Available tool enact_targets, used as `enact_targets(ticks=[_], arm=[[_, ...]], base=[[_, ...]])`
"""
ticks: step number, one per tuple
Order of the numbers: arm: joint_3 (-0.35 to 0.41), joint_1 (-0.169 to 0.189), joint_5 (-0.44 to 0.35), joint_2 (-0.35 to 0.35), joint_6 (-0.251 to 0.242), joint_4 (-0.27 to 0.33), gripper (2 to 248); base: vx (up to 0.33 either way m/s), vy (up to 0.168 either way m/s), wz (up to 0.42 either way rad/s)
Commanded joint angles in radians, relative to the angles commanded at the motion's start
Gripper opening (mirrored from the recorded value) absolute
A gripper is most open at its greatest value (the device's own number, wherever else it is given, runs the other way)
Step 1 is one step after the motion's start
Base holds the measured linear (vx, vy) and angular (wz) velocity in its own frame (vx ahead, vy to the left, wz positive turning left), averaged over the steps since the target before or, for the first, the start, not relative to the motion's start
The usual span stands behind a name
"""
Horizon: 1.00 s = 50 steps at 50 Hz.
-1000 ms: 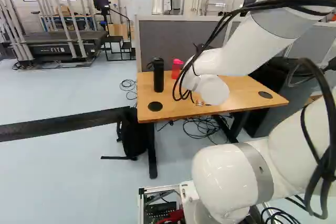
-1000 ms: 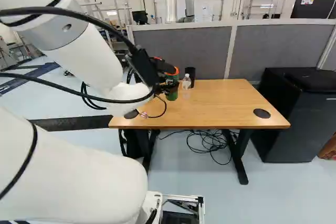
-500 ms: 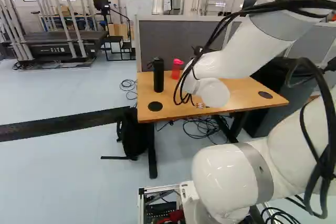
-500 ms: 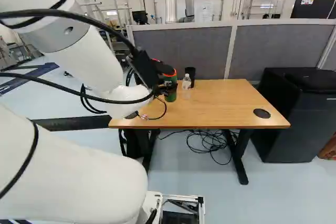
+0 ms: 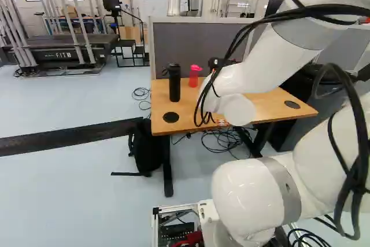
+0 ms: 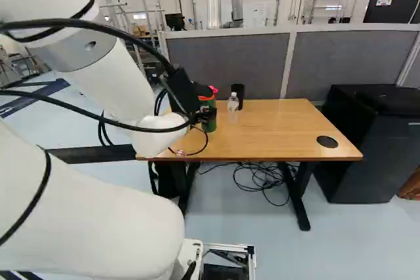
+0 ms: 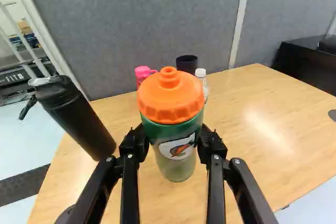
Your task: Pick up the green bottle from the table
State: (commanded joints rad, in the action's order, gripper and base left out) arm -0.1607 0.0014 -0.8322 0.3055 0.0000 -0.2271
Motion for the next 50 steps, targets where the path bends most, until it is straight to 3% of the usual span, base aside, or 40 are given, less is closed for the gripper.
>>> enact_targets(ticks=[25, 50], arm=[[0.046, -0.001, -0.026, -0.017, 0.000, 0.143, 116], [0.070, -0.001, -0.039, -0.025, 0.000, 0.217, 116]], base=[[0.000, 0.000, 0.000], [0.000, 0.000, 0.000]])
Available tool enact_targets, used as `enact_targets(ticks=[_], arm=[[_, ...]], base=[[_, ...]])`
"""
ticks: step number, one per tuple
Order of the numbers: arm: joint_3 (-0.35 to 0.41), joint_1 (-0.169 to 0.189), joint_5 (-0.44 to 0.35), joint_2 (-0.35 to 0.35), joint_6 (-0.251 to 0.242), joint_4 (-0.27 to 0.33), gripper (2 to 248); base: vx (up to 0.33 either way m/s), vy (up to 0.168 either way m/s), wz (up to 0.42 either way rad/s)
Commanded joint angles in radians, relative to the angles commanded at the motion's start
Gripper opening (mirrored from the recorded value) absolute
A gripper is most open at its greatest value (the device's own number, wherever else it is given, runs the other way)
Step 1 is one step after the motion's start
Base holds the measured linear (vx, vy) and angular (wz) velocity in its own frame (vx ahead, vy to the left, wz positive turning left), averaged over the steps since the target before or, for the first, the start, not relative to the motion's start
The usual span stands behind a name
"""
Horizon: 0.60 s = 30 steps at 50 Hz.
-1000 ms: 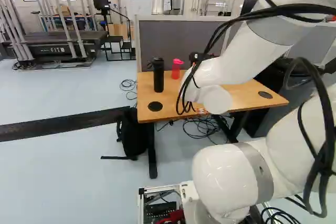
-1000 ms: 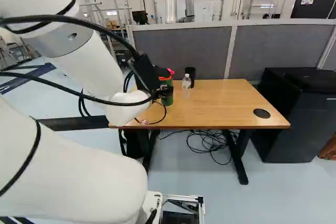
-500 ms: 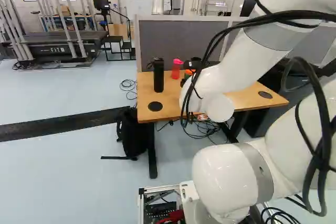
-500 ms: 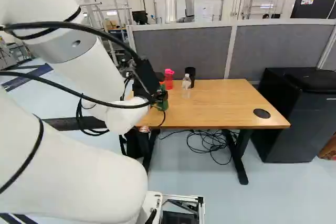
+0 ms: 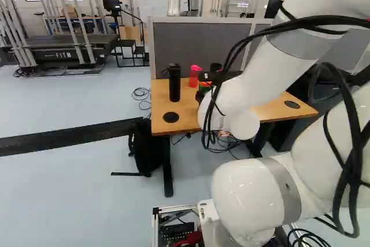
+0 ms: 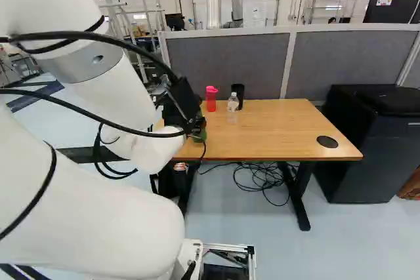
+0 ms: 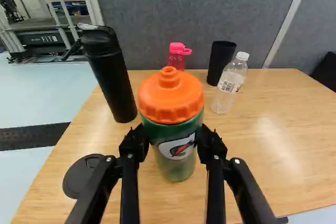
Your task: Pick up the green bottle from the table
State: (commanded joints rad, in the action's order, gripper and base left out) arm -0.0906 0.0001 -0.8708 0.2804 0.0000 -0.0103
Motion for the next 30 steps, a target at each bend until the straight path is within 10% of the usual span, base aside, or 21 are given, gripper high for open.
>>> enact_targets(ticks=[30], arm=[[0.003, 0.000, -0.002, -0.001, 0.000, 0.010, 116]], base=[[0.000, 0.000, 0.000]])
